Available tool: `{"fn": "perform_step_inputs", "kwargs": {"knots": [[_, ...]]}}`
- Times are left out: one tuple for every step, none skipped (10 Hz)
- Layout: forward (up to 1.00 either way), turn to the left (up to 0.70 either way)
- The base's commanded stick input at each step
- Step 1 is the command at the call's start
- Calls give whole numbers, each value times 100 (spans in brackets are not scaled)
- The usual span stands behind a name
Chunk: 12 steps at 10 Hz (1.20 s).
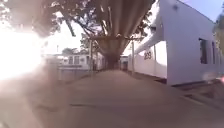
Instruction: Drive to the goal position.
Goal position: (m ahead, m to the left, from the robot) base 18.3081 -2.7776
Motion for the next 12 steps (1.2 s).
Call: {"fn": "perform_step_inputs", "kwargs": {"knots": [[70,0],[70,0],[70,0],[70,0],[70,0],[70,0],[70,0],[70,0],[70,0],[70,0],[70,0],[70,0]]}}
